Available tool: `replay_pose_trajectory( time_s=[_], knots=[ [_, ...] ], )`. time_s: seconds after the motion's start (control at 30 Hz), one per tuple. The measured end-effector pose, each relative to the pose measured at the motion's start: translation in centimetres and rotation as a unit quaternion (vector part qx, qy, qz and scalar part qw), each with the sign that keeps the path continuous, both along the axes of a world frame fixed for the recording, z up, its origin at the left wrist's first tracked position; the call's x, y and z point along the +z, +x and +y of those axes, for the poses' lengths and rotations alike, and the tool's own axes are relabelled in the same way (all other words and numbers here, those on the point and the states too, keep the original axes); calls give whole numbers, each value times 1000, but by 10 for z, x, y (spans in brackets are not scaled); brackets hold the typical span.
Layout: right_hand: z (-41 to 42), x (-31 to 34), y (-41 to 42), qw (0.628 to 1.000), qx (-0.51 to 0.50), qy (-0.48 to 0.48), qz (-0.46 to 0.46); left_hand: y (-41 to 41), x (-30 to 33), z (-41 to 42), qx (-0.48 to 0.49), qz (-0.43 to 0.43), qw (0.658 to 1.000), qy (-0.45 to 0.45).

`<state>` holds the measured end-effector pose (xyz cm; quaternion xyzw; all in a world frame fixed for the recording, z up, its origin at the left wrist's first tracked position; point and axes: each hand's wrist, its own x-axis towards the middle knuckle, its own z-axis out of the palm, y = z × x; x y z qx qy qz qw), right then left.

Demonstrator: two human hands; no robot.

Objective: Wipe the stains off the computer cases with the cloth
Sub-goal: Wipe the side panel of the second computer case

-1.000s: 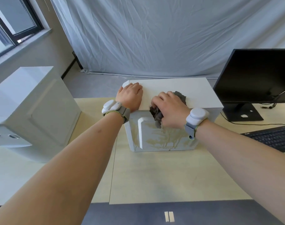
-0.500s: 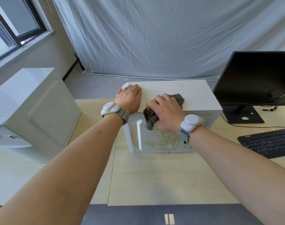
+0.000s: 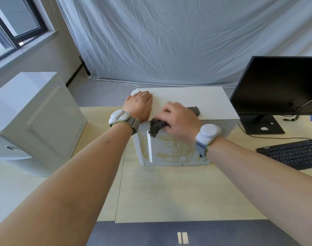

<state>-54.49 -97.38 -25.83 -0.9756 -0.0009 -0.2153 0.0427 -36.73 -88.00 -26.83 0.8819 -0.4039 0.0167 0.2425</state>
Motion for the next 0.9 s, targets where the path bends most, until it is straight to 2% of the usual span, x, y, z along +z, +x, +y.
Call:
replay_pose_trajectory(
  time_s=[0.1, 0.17, 0.23, 0.47, 0.6, 0.73, 0.8, 0.9],
  knots=[
    [15, -27, 8, 979, 12, -204, -13, 2, -1, 1, -2, 4, 1000, 5],
    [11, -41, 0, 961, 7, -275, -10, 1, -2, 2, -7, 1, 1000, 5],
    [0, -48, -18, 952, 1, -306, 10, 1, -2, 2, -9, 0, 1000, 5],
    [-39, -45, -62, 970, -58, -232, 43, 2, -4, 1, -6, -2, 1000, 7],
    [-12, -25, -51, 986, -51, -146, -59, 4, -5, 0, -3, -7, 1000, 0],
    [24, -18, -9, 979, -18, -166, -116, 3, -1, -1, 5, 8, 1000, 1],
    [34, -31, 10, 977, -8, -198, -85, 2, 1, 1, 1, 21, 1000, 0],
    [29, -47, 9, 967, 7, -255, 8, 3, 0, 2, -9, 13, 1000, 5]
  ],
)
